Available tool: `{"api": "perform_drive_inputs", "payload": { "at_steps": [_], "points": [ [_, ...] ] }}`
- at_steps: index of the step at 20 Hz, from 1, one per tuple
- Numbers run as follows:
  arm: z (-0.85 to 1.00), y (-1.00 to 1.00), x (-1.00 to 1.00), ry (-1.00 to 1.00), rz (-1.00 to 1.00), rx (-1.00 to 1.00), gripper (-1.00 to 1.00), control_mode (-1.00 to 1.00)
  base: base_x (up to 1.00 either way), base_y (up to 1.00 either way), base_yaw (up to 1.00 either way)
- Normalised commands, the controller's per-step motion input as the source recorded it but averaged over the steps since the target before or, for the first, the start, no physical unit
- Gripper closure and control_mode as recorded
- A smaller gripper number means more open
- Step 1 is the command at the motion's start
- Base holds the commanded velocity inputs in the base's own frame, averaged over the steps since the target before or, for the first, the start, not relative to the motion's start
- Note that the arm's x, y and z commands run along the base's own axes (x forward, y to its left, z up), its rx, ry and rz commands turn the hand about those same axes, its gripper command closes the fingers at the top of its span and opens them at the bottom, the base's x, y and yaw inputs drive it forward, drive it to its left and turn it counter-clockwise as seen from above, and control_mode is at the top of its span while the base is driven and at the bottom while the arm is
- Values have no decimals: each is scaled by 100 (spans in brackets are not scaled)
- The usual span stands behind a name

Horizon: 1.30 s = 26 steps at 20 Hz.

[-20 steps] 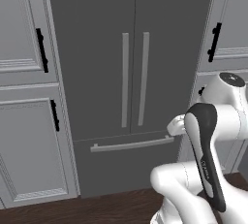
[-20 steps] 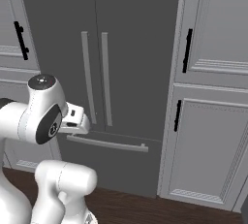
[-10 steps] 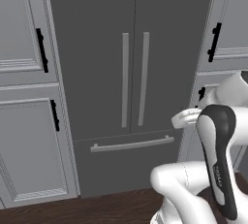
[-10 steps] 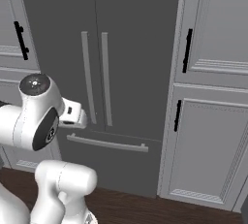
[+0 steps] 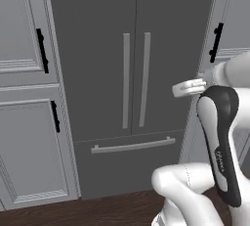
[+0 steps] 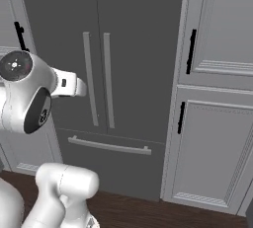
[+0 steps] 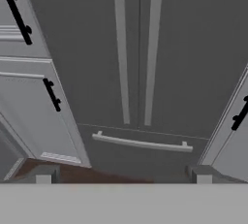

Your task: Grab a lemon wedge from the fridge and one ice cube from the ice bowl, and put them in the glass of lemonade.

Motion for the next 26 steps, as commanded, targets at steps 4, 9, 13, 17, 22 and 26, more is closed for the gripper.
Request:
{"api": "perform_drive_inputs", "payload": {
  "at_steps": [4, 9, 13, 17, 22, 26],
  "points": [
    [59, 31, 92, 7, -10, -17, -100, -100, 0, 0, 0],
    [-27, 16, 100, 2, -12, -6, -100, -100, 0, 0, 0],
    [-53, -3, 100, -4, -13, 2, -100, -100, 0, 0, 0],
    [-48, -19, 100, 0, -12, 12, -100, -100, 0, 0, 0],
    [-24, -33, 100, 0, 0, 17, -100, -100, 0, 0, 0],
    [-6, -23, 74, 0, 8, 8, -100, -100, 0, 0, 0]
  ]
}}
